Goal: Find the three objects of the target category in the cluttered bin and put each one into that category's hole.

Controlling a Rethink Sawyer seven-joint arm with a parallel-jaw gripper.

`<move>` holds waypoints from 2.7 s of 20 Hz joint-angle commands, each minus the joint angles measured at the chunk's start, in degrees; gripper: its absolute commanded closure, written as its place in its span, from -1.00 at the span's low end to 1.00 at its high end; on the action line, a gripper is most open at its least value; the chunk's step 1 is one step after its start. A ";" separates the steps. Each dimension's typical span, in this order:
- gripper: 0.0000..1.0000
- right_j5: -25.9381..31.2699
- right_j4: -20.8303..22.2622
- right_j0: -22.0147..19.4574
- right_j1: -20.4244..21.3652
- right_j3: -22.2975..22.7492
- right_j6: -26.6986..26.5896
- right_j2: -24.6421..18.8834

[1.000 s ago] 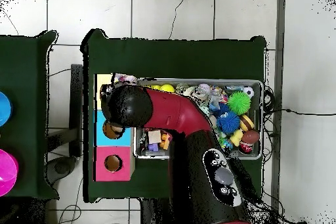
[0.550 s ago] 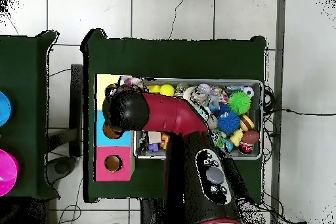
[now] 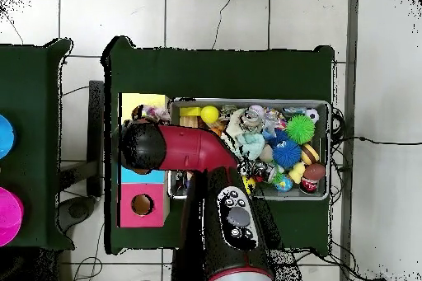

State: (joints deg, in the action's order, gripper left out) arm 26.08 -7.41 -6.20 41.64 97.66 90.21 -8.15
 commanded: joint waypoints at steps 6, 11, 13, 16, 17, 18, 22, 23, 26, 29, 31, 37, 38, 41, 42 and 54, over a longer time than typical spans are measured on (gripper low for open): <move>1.00 -5.06 -4.36 4.06 -4.25 -1.50 17.10 3.86; 1.00 -5.87 -5.98 4.37 -3.95 -2.15 16.26 4.27; 1.00 -5.52 -6.52 4.46 -4.11 -2.58 15.93 4.29; 1.00 -6.44 -7.21 4.57 -4.09 -2.61 15.75 4.05; 1.00 -6.81 -7.30 4.66 -3.90 -2.65 15.60 4.09; 1.00 -6.81 -7.36 4.62 -3.56 -2.66 15.20 4.03; 1.00 -6.48 -7.47 4.49 -2.74 -3.60 13.90 4.08; 1.00 -6.51 -7.44 4.48 -2.65 -3.86 13.62 4.15; 1.00 -6.95 -7.14 4.53 -3.57 -4.92 13.15 4.58; 1.00 -8.02 -7.08 4.46 -4.37 -5.16 13.16 4.41; 1.00 -8.49 -6.91 4.69 -4.77 -5.45 13.21 4.65; 1.00 -11.75 -5.89 5.34 -7.02 -6.69 12.87 5.34; 1.00 -12.38 -5.78 5.52 -7.62 -6.89 12.86 5.60; 1.00 -13.31 -5.81 6.07 -9.23 -7.15 12.94 6.53; 1.00 -13.38 -5.68 6.22 -9.68 -7.13 12.66 6.72; 1.00 -3.10 -6.83 8.73 -10.85 -4.18 13.21 10.59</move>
State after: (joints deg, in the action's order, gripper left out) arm 13.93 -12.51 2.14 33.10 90.85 90.37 1.02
